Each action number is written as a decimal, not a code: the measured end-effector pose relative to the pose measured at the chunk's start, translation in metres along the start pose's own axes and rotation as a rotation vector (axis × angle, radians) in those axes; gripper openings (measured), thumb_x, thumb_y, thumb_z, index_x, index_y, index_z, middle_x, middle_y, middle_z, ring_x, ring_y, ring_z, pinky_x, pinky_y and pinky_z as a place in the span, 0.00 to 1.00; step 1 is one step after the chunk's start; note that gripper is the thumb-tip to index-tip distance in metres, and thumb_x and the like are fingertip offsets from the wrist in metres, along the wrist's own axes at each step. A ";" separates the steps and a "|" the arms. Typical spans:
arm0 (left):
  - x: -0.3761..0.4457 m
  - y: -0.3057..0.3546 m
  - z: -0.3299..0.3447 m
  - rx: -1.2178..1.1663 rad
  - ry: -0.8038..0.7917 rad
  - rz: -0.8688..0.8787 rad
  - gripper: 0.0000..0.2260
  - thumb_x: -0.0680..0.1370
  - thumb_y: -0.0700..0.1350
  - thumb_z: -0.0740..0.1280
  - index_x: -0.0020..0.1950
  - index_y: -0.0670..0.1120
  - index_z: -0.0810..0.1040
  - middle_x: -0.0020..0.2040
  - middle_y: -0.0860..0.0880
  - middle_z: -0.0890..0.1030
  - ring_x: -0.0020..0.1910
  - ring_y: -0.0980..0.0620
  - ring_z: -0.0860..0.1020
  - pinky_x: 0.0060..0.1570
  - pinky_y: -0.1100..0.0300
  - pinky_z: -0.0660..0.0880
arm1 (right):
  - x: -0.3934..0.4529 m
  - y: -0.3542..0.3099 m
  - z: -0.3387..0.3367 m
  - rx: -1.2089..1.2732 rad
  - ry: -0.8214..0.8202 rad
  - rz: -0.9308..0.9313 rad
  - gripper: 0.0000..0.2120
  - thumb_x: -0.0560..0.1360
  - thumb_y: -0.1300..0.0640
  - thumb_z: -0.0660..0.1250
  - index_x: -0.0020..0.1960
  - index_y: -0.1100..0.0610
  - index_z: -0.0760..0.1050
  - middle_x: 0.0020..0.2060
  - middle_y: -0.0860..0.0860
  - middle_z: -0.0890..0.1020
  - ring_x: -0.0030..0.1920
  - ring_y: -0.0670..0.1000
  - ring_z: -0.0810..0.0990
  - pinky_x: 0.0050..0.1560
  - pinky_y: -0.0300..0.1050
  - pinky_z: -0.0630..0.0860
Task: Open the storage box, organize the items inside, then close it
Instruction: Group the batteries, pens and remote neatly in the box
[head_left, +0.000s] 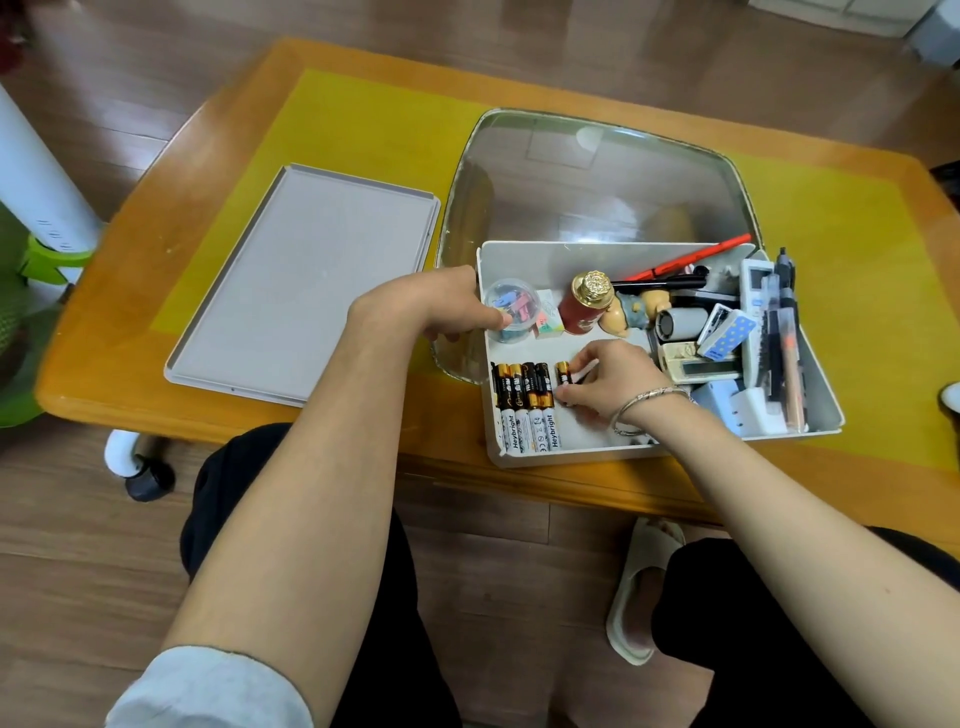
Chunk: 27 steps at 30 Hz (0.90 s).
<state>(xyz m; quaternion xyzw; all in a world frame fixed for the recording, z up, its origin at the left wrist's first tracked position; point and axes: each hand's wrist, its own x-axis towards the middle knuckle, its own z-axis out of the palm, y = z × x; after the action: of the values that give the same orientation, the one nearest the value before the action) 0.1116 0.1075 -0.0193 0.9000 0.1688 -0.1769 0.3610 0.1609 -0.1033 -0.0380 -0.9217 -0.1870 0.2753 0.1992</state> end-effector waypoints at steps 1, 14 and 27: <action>0.000 0.000 0.000 -0.002 -0.001 0.002 0.24 0.75 0.58 0.67 0.67 0.51 0.68 0.43 0.56 0.74 0.47 0.50 0.80 0.38 0.59 0.77 | 0.000 0.001 0.000 0.064 -0.046 0.003 0.15 0.69 0.57 0.75 0.49 0.57 0.72 0.31 0.56 0.84 0.33 0.57 0.83 0.37 0.47 0.80; 0.000 -0.001 -0.001 0.005 0.000 0.003 0.26 0.75 0.59 0.67 0.69 0.51 0.66 0.43 0.56 0.74 0.45 0.51 0.79 0.37 0.59 0.77 | -0.003 0.012 -0.023 0.117 -0.055 -0.049 0.16 0.69 0.67 0.73 0.53 0.56 0.73 0.32 0.54 0.82 0.29 0.54 0.81 0.29 0.45 0.81; 0.001 -0.001 0.000 -0.001 0.003 0.004 0.24 0.75 0.58 0.67 0.68 0.51 0.67 0.42 0.57 0.73 0.42 0.53 0.78 0.37 0.60 0.76 | -0.006 0.031 -0.030 -0.634 -0.096 0.255 0.18 0.67 0.47 0.72 0.33 0.56 0.65 0.30 0.51 0.70 0.37 0.54 0.73 0.35 0.40 0.68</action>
<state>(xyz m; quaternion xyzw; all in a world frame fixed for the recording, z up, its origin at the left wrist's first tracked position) 0.1123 0.1086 -0.0204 0.9004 0.1676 -0.1745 0.3615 0.1811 -0.1400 -0.0269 -0.9396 -0.1560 0.2694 -0.1422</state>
